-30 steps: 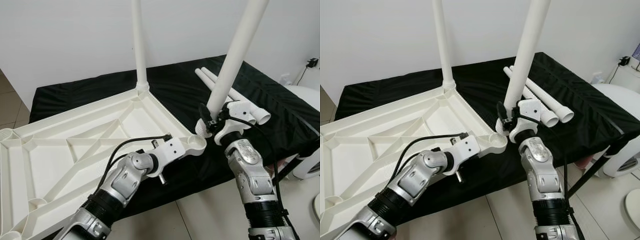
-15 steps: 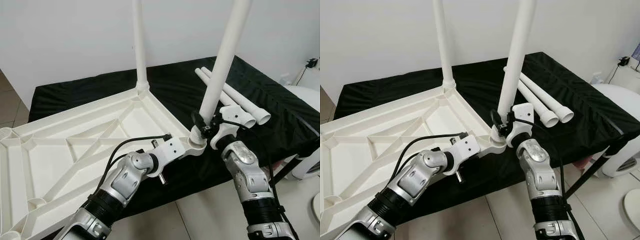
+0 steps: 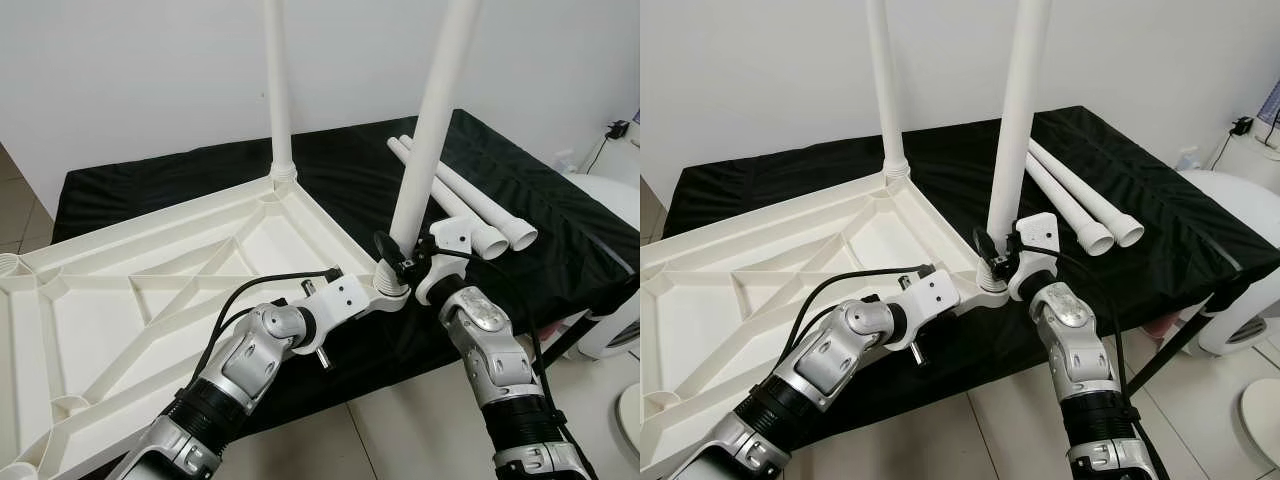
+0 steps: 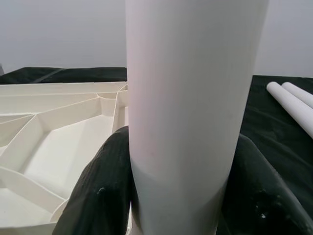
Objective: Building children table
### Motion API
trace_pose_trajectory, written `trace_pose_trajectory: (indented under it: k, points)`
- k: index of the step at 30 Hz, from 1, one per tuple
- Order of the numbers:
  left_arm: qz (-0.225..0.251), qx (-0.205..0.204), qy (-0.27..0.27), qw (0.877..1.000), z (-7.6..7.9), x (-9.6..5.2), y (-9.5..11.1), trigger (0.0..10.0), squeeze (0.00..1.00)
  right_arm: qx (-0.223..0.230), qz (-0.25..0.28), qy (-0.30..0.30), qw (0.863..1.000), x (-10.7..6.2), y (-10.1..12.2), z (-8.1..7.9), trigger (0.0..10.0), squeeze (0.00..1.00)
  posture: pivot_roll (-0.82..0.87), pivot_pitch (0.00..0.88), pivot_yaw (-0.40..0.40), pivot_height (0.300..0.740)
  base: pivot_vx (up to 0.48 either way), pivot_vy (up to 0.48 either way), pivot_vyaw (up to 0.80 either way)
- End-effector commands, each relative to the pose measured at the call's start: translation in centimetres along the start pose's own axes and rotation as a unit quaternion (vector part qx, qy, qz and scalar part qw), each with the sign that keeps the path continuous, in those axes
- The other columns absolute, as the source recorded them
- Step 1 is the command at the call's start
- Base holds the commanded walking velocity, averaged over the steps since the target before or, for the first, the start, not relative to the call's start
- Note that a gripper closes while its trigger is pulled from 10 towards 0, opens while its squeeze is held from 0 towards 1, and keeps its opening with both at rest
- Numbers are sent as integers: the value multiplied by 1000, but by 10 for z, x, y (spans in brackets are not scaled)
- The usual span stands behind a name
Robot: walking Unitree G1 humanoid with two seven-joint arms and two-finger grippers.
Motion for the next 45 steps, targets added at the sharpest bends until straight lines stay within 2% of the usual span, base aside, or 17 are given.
trace_pose_trajectory:
  k: [1, 14, 22, 31, 35, 40, 45]
  points:
    - [-24, 4, 5, 1000, 3, 0, -13, 10000, 0, 0, -30, 11, 999, -3, -16, -5, 10000, 0, -86, 49, 15, 740, 0, 0, 0]
    - [-22, 5, 5, 1000, 2, -1, -12, 10000, 0, 2, -28, 16, 999, -11, -16, -7, 10000, 0, -92, 53, 21, 740, 0, 0, 0]
    - [-20, 7, 4, 1000, 3, -1, -9, 10000, 0, 21, -26, 17, 999, -16, -25, -6, 10000, 0, -91, 58, 23, 740, 0, 0, 0]
    - [-20, 8, 5, 1000, 2, -2, -9, 10000, 0, 19, -21, 15, 999, -25, -33, -9, 10000, 0, -87, 60, 24, 740, 0, 0, 0]
    - [-20, 8, 4, 1000, 2, -2, -9, 10000, 0, 23, -23, 13, 999, -25, -35, -8, 10000, 0, -87, 60, 24, 740, 0, 0, 0]
    - [-19, 9, 3, 1000, 2, -2, -8, 10000, 0, 38, -27, -5, 999, -19, -36, 4, 10000, 0, -91, 61, 28, 740, 0, 0, 0]
    - [-18, 9, 3, 1000, 2, -2, -7, 10000, 0, 40, -30, -4, 999, -16, -37, 6, 10000, 0, -87, 55, 28, 740, 0, 0, 0]
Point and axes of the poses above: a point about 5 cm out from each wrist's last joint towards the gripper, its own x axis pointing out of the wrist towards the gripper, its own y axis along the axis of the wrist's last joint, z = x × y, the point moved 5 cm from there along x, pointing out of the wrist towards the gripper, and after that the axes turned 3 degrees about -x, right-handed, at the moved point
